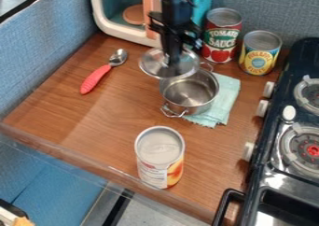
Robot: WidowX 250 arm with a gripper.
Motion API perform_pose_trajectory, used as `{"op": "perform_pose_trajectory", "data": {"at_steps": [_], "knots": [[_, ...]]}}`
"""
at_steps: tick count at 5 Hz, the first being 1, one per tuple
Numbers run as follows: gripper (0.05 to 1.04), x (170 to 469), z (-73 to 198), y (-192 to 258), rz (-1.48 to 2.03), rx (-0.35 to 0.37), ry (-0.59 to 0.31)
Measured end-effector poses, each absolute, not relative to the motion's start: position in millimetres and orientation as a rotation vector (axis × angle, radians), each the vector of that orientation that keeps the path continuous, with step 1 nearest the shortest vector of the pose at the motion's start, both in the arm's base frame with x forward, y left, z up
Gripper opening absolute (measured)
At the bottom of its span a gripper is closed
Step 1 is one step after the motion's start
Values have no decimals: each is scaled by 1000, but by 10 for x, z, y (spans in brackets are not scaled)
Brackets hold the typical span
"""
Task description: Opened the pot lid and put it on the left side of the pot
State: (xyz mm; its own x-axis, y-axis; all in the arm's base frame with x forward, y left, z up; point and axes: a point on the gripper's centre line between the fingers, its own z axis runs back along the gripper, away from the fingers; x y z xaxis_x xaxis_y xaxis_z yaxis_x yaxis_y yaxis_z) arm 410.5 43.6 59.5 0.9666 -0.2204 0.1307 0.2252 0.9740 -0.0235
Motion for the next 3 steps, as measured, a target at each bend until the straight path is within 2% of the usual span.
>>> {"op": "perform_pose_trajectory", "data": {"at_steps": [1,3], "knots": [[51,4040,659,760,-178,-16,-149],[51,3875,273,1016,-164,56,-134]]}}
